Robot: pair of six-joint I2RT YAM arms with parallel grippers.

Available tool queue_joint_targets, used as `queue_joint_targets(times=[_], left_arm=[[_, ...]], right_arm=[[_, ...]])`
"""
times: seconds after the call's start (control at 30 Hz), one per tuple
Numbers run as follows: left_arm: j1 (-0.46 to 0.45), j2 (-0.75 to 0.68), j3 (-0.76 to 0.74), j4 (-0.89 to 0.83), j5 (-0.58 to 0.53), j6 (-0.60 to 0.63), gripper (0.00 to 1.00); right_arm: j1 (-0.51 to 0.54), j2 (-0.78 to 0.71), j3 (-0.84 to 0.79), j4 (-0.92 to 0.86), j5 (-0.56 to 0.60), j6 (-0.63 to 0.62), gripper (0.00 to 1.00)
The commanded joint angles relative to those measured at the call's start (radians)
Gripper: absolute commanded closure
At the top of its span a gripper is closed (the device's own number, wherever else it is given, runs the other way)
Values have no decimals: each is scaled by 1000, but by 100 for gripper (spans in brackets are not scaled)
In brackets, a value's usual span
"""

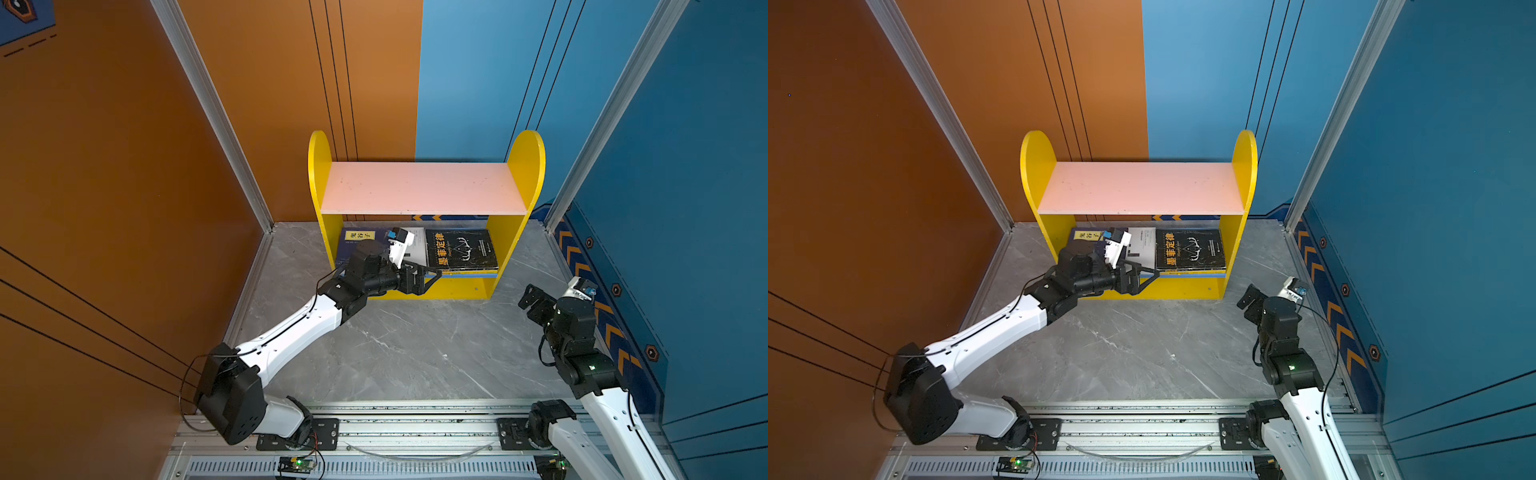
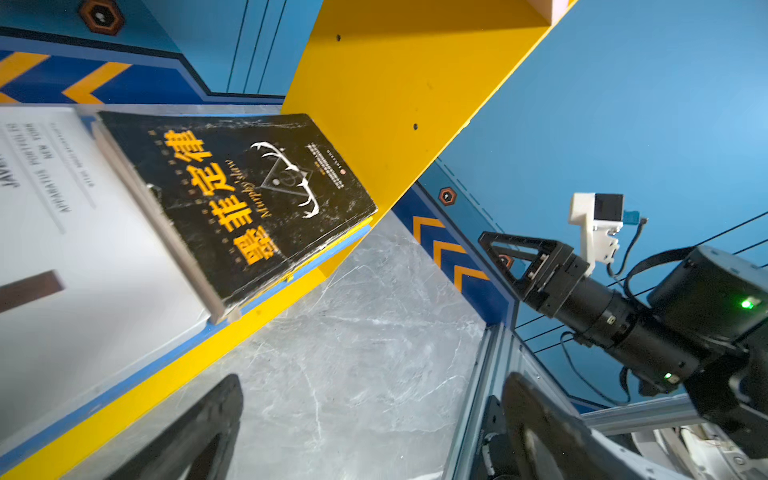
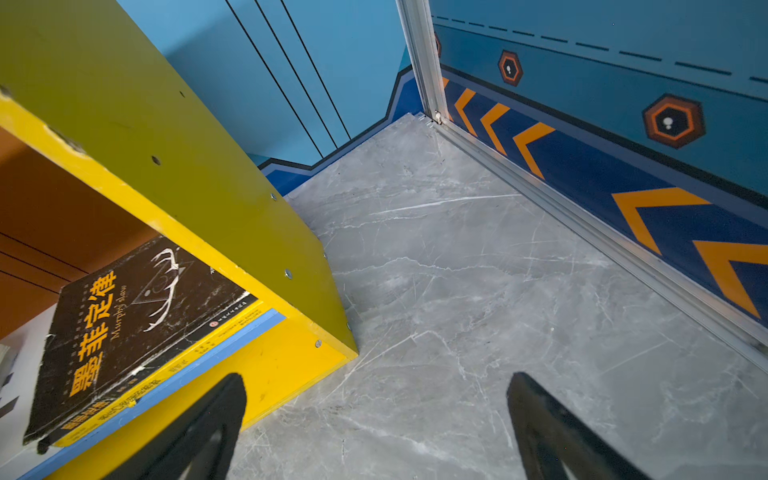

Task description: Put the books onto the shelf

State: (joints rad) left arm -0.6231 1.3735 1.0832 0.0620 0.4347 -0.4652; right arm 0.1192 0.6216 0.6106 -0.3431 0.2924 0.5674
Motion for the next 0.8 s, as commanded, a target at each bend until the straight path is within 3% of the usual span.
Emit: queue_joint_targets(times=[0.0,0.13,0.3,0.43,0.57,0.67,0.77], left_arm=[[3,-84,-89,-53,-125,79,2],[25,-180,-174,-83,-300,104,2],[79,-305,-298,-98,-652,112,2],[183,-386,-394,-71,-918,179,2],[348,-411,-520,89,-932,257,2],[412,-387,-629,268,-988,296,2],[453,-346,-719,413,-963,332,2]], right_arm=[[-15,2,-27,-42,10,16,0],[-29,7,-48,-24,8,22,0],[-32,28,-71,-1,35,3,0],[-32,72,-84,31,36,-26,0],[-28,153,-83,74,31,-47,0],[-23,225,-73,112,52,-65,0],[-12,308,-52,143,91,-89,0]])
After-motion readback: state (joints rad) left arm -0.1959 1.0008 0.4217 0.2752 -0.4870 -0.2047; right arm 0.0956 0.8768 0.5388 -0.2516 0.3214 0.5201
